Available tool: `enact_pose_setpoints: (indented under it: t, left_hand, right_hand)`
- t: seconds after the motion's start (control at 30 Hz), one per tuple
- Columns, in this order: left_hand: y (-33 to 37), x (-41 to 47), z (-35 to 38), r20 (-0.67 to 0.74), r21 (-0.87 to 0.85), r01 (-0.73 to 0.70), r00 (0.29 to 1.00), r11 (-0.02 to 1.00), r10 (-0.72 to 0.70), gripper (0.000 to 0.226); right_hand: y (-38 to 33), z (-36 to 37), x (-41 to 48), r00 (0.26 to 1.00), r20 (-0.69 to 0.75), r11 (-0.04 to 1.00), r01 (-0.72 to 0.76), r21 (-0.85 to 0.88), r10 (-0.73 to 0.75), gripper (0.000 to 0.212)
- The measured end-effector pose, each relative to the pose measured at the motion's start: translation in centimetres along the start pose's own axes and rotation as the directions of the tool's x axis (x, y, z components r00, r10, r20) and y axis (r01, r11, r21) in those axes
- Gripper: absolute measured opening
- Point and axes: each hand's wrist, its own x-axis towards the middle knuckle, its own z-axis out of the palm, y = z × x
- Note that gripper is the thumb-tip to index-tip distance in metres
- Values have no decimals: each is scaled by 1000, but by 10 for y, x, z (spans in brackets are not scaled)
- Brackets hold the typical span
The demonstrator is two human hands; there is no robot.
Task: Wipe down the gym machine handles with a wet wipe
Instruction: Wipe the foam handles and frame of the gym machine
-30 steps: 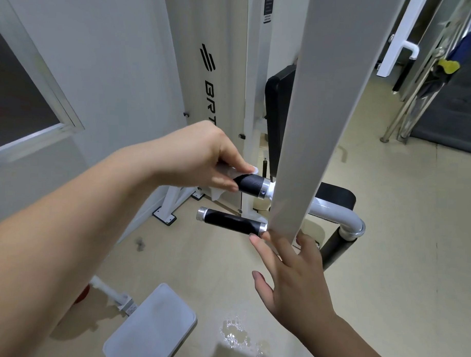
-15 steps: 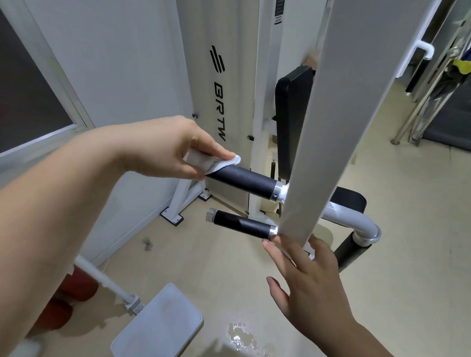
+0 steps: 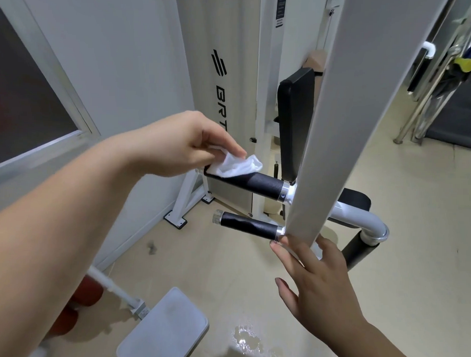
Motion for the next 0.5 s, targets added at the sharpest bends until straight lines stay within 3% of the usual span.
enact_pose_setpoints:
  t: [0.37,0.5]
  left_hand:
    - [3,13,14,65,172,-58,997,983,47,43]
    - [14,22,36,44,84,-137,990,987,133,39]
  right_hand:
    - [-4,-3,2,1000,-5,1000,-25,-4,25,63]
    - [-5,-5,6,998,-15,998,-54,-16,54,63]
